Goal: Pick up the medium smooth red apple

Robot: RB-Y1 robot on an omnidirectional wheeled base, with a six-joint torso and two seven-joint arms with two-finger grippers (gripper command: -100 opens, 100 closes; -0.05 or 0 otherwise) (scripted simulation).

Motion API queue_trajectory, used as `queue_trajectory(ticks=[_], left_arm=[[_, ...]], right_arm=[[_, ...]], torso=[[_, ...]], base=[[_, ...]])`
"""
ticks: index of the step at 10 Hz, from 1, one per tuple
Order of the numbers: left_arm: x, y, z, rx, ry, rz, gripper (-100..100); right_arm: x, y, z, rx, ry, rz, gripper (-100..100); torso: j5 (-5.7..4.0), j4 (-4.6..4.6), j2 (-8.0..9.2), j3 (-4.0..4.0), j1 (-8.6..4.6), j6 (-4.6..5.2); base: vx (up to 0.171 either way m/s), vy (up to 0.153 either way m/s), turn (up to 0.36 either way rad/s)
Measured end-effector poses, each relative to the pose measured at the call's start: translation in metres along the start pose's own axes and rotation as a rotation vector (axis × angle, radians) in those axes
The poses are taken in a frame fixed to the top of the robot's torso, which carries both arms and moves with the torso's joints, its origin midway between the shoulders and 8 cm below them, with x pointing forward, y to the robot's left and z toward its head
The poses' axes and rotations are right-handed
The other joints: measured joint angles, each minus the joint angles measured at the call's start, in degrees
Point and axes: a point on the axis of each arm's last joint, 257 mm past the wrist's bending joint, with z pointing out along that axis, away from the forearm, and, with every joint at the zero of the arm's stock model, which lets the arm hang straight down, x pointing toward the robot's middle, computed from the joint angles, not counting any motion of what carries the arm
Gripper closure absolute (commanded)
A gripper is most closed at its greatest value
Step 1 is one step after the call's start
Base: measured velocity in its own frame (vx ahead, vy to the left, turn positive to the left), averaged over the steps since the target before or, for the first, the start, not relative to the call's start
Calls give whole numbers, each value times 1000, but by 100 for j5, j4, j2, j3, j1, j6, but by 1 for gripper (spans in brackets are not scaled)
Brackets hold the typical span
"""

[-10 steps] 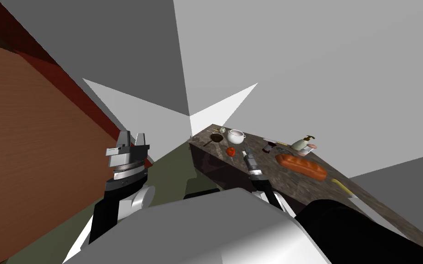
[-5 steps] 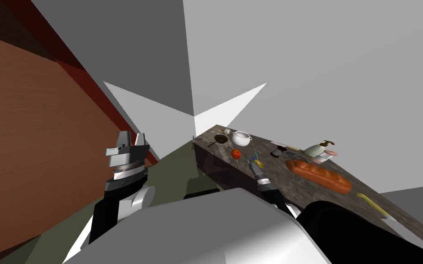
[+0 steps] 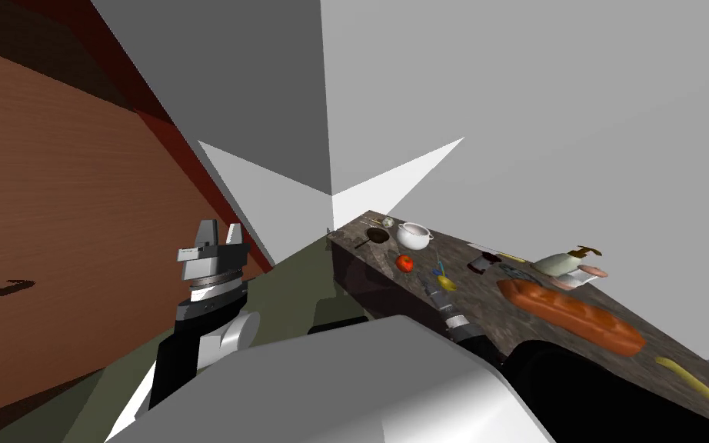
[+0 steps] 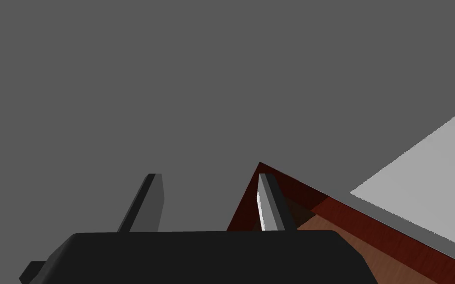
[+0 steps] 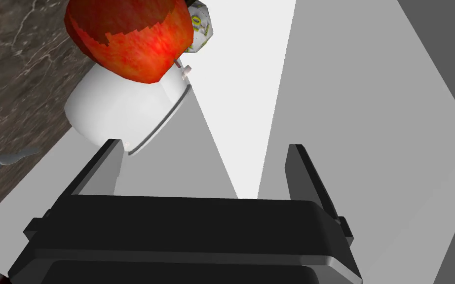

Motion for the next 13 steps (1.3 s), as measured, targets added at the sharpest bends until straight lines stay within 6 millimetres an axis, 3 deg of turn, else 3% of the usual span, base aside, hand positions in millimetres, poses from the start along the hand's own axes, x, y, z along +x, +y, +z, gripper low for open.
queue_trajectory(ticks=[8, 12, 13], left_arm=[[0, 0, 0, 0, 0, 0, 0], [0, 0, 0, 0, 0, 0, 0], [0, 0, 0, 0, 0, 0, 0]], right_arm=[[22, -90, -92, 209, 235, -217, -100], [19, -115, -135, 287, 338, -287, -100], [20, -126, -154, 315, 381, -315, -100]], torso=[[1, -2, -10, -6, 6, 0], [0, 0, -3, -2, 1, 3], [1, -2, -12, -7, 10, 1]], base=[[59, 39, 120], [50, 32, 102], [76, 44, 80]])
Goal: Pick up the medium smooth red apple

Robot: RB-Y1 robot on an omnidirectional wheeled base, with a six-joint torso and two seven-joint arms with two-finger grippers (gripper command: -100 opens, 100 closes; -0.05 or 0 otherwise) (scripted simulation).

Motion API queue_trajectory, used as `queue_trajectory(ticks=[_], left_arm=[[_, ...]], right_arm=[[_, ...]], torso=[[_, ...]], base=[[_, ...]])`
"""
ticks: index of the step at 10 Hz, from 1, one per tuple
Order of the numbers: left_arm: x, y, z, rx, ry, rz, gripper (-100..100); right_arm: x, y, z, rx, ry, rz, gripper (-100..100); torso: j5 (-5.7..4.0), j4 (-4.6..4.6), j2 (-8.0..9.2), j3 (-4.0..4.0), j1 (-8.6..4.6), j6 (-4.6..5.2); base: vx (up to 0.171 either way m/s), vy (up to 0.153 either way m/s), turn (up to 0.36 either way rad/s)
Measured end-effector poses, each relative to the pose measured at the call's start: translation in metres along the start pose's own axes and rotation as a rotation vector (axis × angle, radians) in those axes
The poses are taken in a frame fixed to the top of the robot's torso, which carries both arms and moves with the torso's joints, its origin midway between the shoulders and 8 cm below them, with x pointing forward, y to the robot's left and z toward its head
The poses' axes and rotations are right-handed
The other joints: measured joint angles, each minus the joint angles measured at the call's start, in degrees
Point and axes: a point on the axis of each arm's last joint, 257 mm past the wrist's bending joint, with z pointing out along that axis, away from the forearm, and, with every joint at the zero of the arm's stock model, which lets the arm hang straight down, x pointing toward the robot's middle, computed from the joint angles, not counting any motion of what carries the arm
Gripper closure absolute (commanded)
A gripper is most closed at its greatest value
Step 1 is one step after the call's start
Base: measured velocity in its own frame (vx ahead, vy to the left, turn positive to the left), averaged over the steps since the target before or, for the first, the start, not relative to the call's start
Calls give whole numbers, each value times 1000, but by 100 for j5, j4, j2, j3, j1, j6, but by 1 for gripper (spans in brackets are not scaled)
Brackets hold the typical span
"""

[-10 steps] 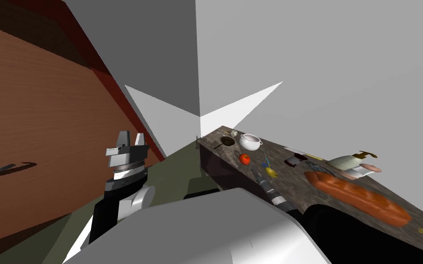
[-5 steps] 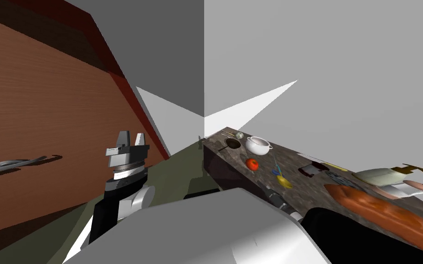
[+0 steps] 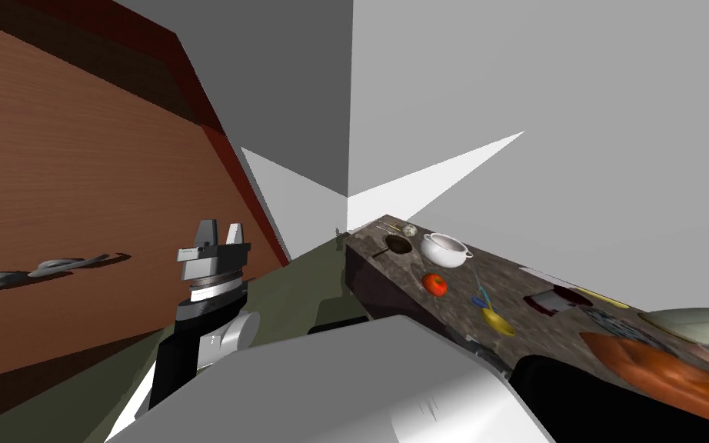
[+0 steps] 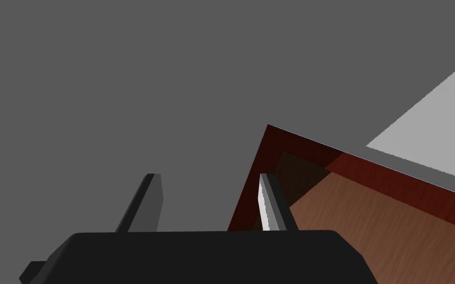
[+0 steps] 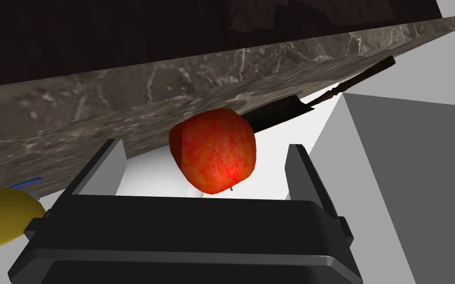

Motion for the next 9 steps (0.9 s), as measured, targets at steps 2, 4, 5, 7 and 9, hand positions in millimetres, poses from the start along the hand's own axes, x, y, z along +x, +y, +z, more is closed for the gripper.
queue_trajectory(ticks=[2, 4, 5, 7, 9], left_arm=[[0, 0, 0, 0, 0, 0, 0], [0, 0, 0, 0, 0, 0, 0], [0, 0, 0, 0, 0, 0, 0], [0, 0, 0, 0, 0, 0, 0], [0, 0, 0, 0, 0, 0, 0]], right_arm=[[11, -24, -19, 42, 74, -50, -100], [23, -46, -44, 80, 147, -96, -100], [27, -50, -55, 93, 176, -112, -100], [42, -70, -79, 132, 256, -154, -100], [52, -86, -103, 164, 332, -194, -100]], torso=[[-1, -1, -6, -4, -6, -1], [0, -2, -8, -5, -5, -1], [0, -2, -5, -4, -4, 2], [-1, -2, -8, -5, -4, 2], [-1, -2, -9, -6, -5, 3]], base=[[87, 34, 133], [91, 33, 128], [105, 39, 157], [105, 31, 125], [98, 30, 106]])
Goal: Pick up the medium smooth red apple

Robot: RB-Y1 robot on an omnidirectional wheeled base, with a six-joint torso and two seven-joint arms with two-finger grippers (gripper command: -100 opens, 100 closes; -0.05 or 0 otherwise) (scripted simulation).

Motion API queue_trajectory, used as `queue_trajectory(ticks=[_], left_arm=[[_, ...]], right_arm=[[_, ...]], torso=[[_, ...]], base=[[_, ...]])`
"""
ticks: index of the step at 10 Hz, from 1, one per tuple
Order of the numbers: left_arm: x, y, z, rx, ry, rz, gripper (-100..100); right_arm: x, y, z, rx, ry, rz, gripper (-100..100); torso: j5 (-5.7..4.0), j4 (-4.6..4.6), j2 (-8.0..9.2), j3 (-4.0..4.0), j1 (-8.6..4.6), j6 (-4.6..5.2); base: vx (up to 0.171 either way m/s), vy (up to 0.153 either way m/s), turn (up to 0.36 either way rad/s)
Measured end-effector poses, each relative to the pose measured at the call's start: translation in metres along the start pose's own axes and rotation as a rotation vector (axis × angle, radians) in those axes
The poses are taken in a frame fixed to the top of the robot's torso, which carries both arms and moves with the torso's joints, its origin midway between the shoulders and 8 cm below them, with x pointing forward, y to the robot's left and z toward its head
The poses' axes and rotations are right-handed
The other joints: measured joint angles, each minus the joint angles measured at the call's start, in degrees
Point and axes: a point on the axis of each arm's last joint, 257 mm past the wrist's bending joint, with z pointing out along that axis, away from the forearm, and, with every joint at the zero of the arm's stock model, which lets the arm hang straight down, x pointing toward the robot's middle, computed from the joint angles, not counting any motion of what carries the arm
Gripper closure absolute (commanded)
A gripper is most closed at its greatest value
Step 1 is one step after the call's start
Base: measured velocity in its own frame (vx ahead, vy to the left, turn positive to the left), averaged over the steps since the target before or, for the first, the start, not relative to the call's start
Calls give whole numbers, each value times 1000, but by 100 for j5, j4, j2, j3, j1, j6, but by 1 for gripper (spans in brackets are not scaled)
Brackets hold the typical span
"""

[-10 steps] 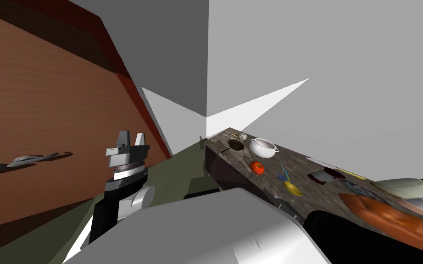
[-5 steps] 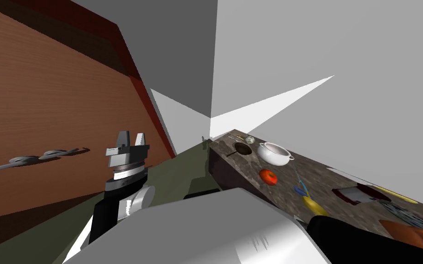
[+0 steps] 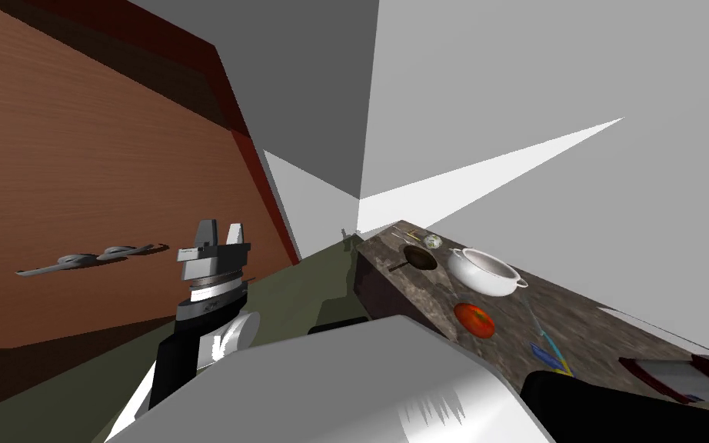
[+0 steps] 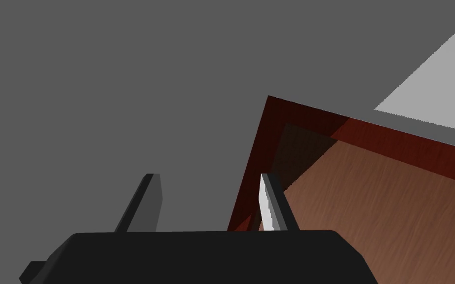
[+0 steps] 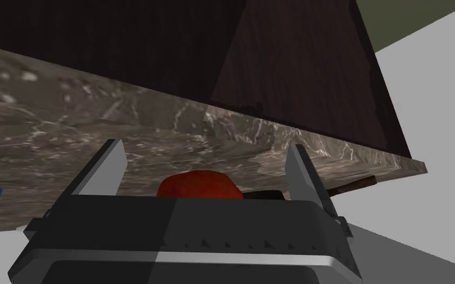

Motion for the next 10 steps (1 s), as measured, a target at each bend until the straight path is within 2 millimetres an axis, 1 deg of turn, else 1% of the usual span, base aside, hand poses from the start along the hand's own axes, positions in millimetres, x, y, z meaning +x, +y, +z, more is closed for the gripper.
queue_trajectory(ticks=[1, 2, 3, 4, 5, 6, 8, 9, 10], left_arm=[[0, 0, 0, 0, 0, 0, 0], [0, 0, 0, 0, 0, 0, 0], [0, 0, 0, 0, 0, 0, 0], [0, 0, 0, 0, 0, 0, 0], [0, 0, 0, 0, 0, 0, 0], [0, 0, 0, 0, 0, 0, 0], [0, 0, 0, 0, 0, 0, 0], [0, 0, 0, 0, 0, 0, 0], [0, 0, 0, 0, 0, 0, 0]], right_arm=[[14, -17, -14, 19, 48, -25, -100], [18, -21, -23, 24, 76, -40, -100], [30, -34, -36, 42, 125, -61, -100], [35, -38, -44, 48, 153, -75, -100], [43, -46, -57, 62, 202, -97, -100], [56, -57, -74, 77, 262, -122, -100], [67, -75, -95, 94, 343, -159, -100], [77, -88, -115, 108, 404, -181, -100], [86, -97, -131, 114, 462, -204, -100]], torso=[[1, 0, -3, -1, 1, -2], [1, 0, 1, 0, 2, -1], [0, 0, -3, -1, -1, -3], [-1, 0, -2, -1, -5, 0], [-1, -2, -8, -4, -7, -4], [0, -4, -16, -9, -2, -4], [1, -4, -15, -9, 4, -3], [2, -5, -22, -13, 6, -3], [0, -8, -34, -20, 2, -3]], base=[[91, 27, 94], [103, 23, 181], [103, 5, 80], [119, 3, 154], [142, 24, 238], [130, 16, 59], [142, 35, 166], [188, 19, 206], [145, -7, 36]])
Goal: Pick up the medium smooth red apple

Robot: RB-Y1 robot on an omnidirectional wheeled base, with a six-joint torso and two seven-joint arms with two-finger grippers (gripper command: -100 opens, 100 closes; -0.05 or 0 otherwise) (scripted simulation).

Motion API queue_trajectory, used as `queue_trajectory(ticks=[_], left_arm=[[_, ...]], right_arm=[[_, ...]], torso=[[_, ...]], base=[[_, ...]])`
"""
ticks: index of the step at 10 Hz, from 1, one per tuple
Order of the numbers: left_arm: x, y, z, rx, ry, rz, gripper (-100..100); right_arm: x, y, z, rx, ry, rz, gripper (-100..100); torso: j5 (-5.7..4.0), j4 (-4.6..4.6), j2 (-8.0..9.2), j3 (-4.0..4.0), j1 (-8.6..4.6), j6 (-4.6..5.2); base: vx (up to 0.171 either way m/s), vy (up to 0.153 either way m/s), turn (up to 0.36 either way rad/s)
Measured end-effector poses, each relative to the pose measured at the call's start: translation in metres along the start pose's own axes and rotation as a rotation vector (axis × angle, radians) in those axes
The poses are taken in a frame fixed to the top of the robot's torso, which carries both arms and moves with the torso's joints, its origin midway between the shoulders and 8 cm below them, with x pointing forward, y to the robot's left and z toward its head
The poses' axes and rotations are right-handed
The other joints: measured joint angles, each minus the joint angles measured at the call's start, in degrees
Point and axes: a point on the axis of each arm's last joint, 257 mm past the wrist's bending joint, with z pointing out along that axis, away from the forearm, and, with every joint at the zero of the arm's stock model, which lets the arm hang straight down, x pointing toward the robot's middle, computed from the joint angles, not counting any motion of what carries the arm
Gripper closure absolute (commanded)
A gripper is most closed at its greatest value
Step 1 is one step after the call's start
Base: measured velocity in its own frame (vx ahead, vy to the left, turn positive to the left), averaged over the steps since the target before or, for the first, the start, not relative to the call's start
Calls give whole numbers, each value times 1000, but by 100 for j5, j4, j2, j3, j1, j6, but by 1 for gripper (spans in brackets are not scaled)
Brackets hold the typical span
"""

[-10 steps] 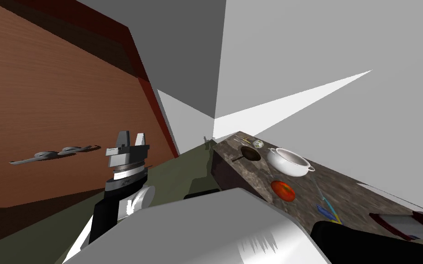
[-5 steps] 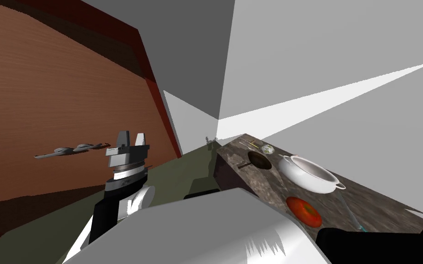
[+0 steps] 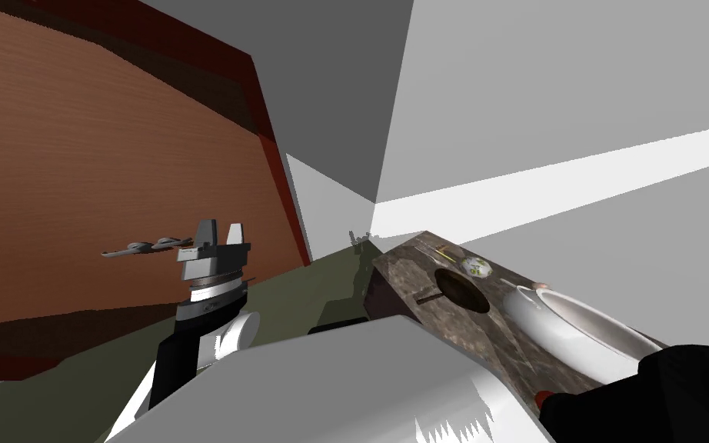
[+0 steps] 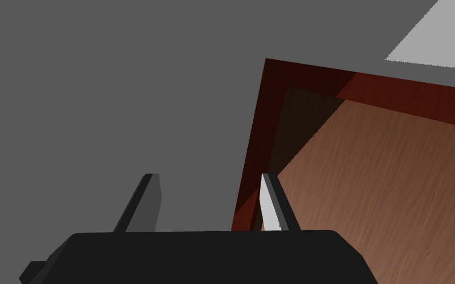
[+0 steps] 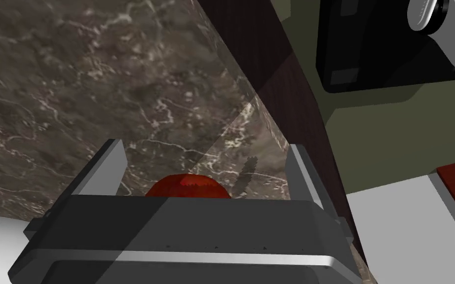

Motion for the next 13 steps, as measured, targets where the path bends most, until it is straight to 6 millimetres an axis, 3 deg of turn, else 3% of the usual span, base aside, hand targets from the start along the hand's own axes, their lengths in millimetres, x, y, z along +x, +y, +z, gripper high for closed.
queue_trajectory(ticks=[8, 9, 10, 13], left_arm=[[0, 0, 0, 0, 0, 0, 0], [0, 0, 0, 0, 0, 0, 0], [0, 0, 0, 0, 0, 0, 0], [0, 0, 0, 0, 0, 0, 0]], right_arm=[[72, -46, -70, 12, 312, -116, -100], [72, -46, -71, 9, 315, -117, 0], [72, -46, -71, 10, 314, -117, -100], [75, -42, -57, 7, 311, -120, -100]], torso=[[-1, -2, -10, -6, 2, 0], [0, 4, 22, 11, 4, 7], [0, 13, 52, 30, 5, 8], [-3, 22, 82, 49, -6, 10]], base=[[159, 6, 117], [18, -1, -3], [5, -15, -9], [-9, -25, -11]])
